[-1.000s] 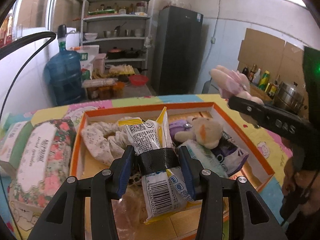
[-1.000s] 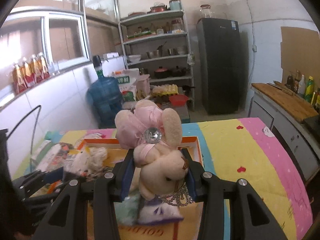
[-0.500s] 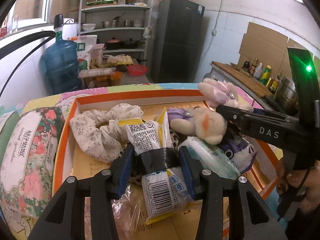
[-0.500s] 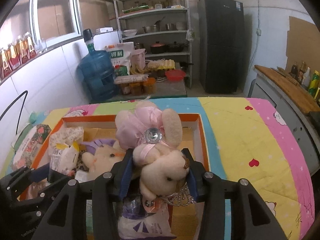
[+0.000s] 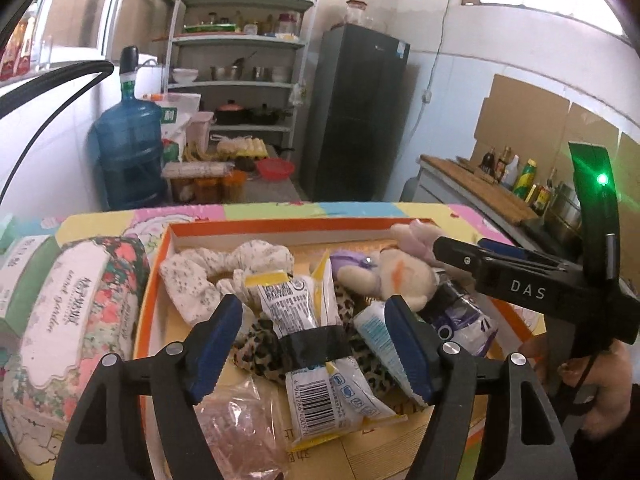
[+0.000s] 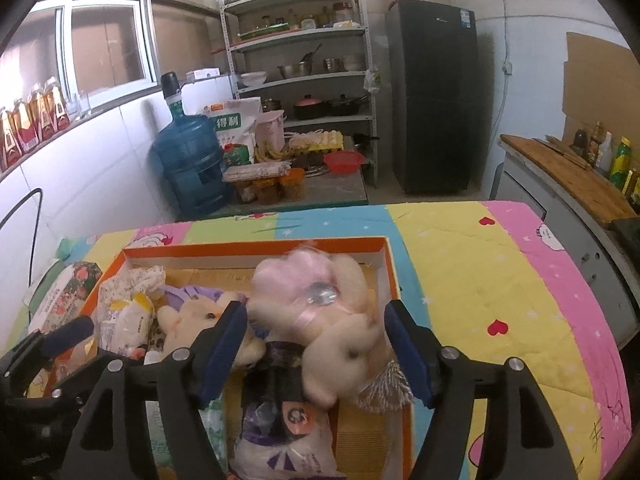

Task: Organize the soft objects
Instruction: 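Lower the snack bar and bunny into the lid and open both grippers, then move both tools back from the lid toward the remaining items, then grasp the green bagged item with the left gripper while the right grasps the Flower tissue pack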

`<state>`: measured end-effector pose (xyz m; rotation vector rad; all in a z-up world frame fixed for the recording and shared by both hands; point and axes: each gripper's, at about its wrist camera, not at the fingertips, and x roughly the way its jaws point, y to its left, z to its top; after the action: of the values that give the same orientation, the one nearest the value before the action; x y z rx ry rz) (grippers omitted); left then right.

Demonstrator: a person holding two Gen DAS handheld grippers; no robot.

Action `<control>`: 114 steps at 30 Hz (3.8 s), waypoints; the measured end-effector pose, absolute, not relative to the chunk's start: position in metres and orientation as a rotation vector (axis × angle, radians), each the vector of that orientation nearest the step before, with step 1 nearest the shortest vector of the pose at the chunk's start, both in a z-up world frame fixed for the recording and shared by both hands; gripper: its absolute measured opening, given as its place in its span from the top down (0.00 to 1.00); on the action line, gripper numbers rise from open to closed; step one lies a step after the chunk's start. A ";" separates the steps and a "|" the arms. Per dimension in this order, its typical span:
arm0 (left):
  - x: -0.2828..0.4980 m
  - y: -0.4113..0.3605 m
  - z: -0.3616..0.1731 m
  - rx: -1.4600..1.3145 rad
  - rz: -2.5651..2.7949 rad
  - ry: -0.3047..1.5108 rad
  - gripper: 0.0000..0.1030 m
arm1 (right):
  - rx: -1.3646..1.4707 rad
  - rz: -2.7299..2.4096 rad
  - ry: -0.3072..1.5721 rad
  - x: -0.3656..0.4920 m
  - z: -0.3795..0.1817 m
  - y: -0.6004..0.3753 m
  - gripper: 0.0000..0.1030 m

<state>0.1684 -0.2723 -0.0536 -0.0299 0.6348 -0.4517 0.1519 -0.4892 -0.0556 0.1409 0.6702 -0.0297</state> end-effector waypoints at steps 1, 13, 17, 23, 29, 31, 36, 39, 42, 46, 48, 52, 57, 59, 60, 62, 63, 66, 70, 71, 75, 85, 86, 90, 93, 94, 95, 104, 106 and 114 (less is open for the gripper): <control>0.168 -0.271 -0.051 -0.031 -0.451 0.631 0.27 | 0.148 -0.033 0.657 0.149 -0.053 -0.491 0.26; 0.138 -0.250 -0.029 -0.017 -0.400 0.566 0.27 | 0.166 -0.043 0.550 0.110 -0.023 -0.482 0.23; 0.128 -0.239 -0.022 -0.014 -0.385 0.557 0.27 | 0.179 -0.026 0.549 0.096 -0.019 -0.469 0.23; 0.111 -0.216 -0.011 -0.004 -0.351 0.537 0.27 | 0.171 0.022 0.535 0.078 -0.013 -0.437 0.23; 0.097 -0.185 -0.005 0.007 -0.307 0.534 0.27 | 0.146 0.053 0.527 0.069 -0.004 -0.406 0.23; 0.093 -0.171 -0.003 -0.005 -0.296 0.534 0.27 | 0.149 0.066 0.523 0.066 -0.001 -0.396 0.23; 0.088 -0.142 -0.003 -0.023 -0.272 0.539 0.27 | 0.135 0.089 0.524 0.060 0.002 -0.369 0.23; 0.082 -0.124 -0.004 -0.036 -0.262 0.537 0.27 | 0.130 0.104 0.524 0.056 0.002 -0.353 0.23; 0.078 -0.106 -0.005 -0.046 -0.251 0.532 0.27 | 0.128 0.123 0.525 0.052 0.002 -0.337 0.23; 0.073 -0.081 -0.008 -0.058 -0.232 0.530 0.27 | 0.120 0.150 0.527 0.047 0.001 -0.318 0.23; 0.070 -0.066 -0.011 -0.066 -0.220 0.531 0.27 | 0.115 0.161 0.527 0.046 0.001 -0.309 0.23; 0.065 -0.043 -0.015 -0.072 -0.195 0.536 0.27 | 0.110 0.218 0.532 0.046 0.001 -0.291 0.23; 0.062 -0.016 -0.023 -0.093 -0.180 0.549 0.27 | 0.086 0.297 0.538 0.046 0.001 -0.265 0.23; 0.060 -0.007 -0.026 -0.098 -0.195 0.550 0.27 | 0.069 0.336 0.535 0.046 0.002 -0.252 0.23; 0.058 -0.003 -0.025 -0.099 -0.199 0.550 0.27 | 0.061 0.363 0.533 0.046 0.002 -0.246 0.23; 0.053 0.005 -0.026 -0.101 -0.202 0.549 0.27 | 0.041 0.439 0.531 0.048 0.003 -0.234 0.23; 0.050 0.010 -0.027 -0.102 -0.204 0.549 0.27 | 0.029 0.481 0.531 0.049 0.003 -0.229 0.23; 0.043 0.020 -0.029 -0.094 -0.198 0.552 0.27 | -0.021 0.591 0.542 0.061 0.006 -0.211 0.23; 0.037 0.034 -0.036 -0.094 -0.202 0.560 0.27 | -0.136 0.726 0.549 0.084 0.019 -0.178 0.23; 0.037 0.037 -0.037 -0.094 -0.208 0.562 0.27 | -0.160 0.768 0.556 0.091 0.022 -0.169 0.23; 0.036 0.048 -0.042 -0.089 -0.221 0.563 0.27 | -0.285 0.959 0.623 0.126 0.030 -0.127 0.23; 0.042 0.059 -0.056 -0.092 -0.215 0.583 0.27 | -0.735 1.045 0.895 0.217 -0.010 -0.015 0.23; 0.044 0.062 -0.058 -0.097 -0.211 0.590 0.27 | -0.767 1.040 0.918 0.222 -0.017 -0.009 0.23; 0.053 0.071 -0.063 -0.102 -0.194 0.610 0.27 | -0.932 0.995 0.992 0.240 -0.050 0.017 0.23; 0.057 0.077 -0.065 -0.106 -0.182 0.614 0.27 | -1.032 0.949 1.035 0.249 -0.072 0.032 0.23; 0.058 0.079 -0.065 -0.112 -0.179 0.616 0.27 | -1.048 0.937 1.051 0.252 -0.077 0.035 0.23; 0.060 0.081 -0.066 -0.115 -0.175 0.619 0.27 | -1.053 0.929 1.070 0.255 -0.082 0.038 0.23; 0.068 0.098 -0.068 -0.129 -0.130 0.622 0.27 | -0.922 0.941 1.225 0.269 -0.092 0.034 0.44; 0.072 0.103 -0.067 -0.137 -0.116 0.622 0.27 | -0.899 0.906 1.206 0.264 -0.089 0.029 0.46; 0.098 0.115 -0.049 -0.116 -0.061 0.608 0.27 | -0.425 0.863 1.010 0.240 -0.016 -0.030 0.47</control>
<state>0.0977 0.1151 -0.0494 -0.1162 0.6083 -0.0614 0.2401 -0.0297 -0.0165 -0.4250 1.0097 0.8632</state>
